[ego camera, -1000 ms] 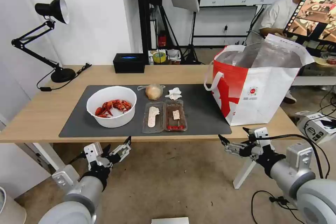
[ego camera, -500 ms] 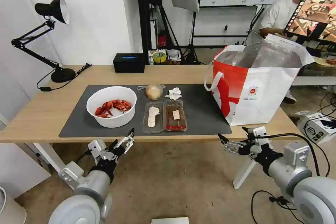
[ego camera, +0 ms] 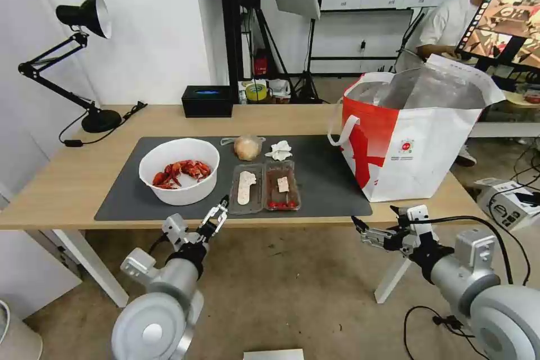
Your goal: Pick up the trash from the table and place it into the takeout bag.
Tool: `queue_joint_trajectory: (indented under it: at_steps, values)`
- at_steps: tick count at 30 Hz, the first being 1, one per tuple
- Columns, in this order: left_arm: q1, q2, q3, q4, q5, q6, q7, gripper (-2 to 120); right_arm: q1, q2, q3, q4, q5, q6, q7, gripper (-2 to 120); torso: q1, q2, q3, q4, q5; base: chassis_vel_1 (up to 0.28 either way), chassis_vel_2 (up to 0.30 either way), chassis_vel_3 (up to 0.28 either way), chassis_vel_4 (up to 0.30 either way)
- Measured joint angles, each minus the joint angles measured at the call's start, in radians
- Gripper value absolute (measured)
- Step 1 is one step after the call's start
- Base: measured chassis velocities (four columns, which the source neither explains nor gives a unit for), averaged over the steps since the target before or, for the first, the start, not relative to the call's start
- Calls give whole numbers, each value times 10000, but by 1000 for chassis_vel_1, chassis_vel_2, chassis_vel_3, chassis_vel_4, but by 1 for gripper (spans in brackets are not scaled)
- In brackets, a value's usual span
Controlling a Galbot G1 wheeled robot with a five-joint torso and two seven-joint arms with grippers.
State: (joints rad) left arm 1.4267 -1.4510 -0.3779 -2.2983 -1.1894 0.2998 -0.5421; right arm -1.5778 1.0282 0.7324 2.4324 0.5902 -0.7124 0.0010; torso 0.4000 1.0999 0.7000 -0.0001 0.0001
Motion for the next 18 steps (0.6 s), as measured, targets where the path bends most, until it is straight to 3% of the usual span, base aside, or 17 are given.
queue_joint_trajectory:
  at_steps: [11,18]
  values:
    - [-697,-117,635,533,-164,244,-1148,100,-217,59,135,74,-53,0,18,100,0,0,0,1,-1,0,0,0,0]
    - [-1069,-139,813,763,-385,298,-1423,100,-331,87,167,106,-191,12,17,100,0,0,0,1,-1,0,0,0,0]
